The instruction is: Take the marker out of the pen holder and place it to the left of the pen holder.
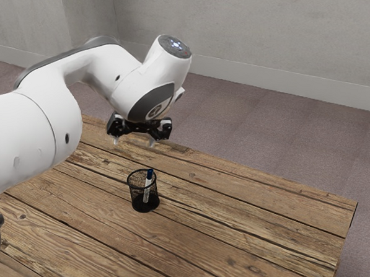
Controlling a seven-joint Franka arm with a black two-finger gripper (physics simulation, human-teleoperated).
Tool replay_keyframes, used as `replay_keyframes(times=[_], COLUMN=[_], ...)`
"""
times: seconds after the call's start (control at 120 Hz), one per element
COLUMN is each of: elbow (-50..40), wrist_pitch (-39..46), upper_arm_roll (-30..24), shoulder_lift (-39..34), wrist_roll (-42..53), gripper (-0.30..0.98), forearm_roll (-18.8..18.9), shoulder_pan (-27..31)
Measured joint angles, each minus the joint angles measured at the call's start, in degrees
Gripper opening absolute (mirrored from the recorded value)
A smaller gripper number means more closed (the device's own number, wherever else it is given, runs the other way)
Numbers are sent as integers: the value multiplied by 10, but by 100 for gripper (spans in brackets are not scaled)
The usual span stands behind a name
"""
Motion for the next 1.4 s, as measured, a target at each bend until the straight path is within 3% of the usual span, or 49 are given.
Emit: replay_keyframes(times=[0.108,0.225,0.342,0.45,0.75,1.4], elbow=[6,-1,-22,-37,-83,-95], wrist_pitch=[62,113,144,168,205,232], upper_arm_roll=[-62,-104,-117,-117,-120,-134], shoulder_lift=[0,-6,-15,-32,-46,-49], wrist_roll=[-16,-28,-40,-51,-75,-102], gripper=[69,69,68,68,65,39], forearm_roll=[-65,-131,-206,-242,-270,-288], shoulder_pan=[84,135,152,155,154,139])
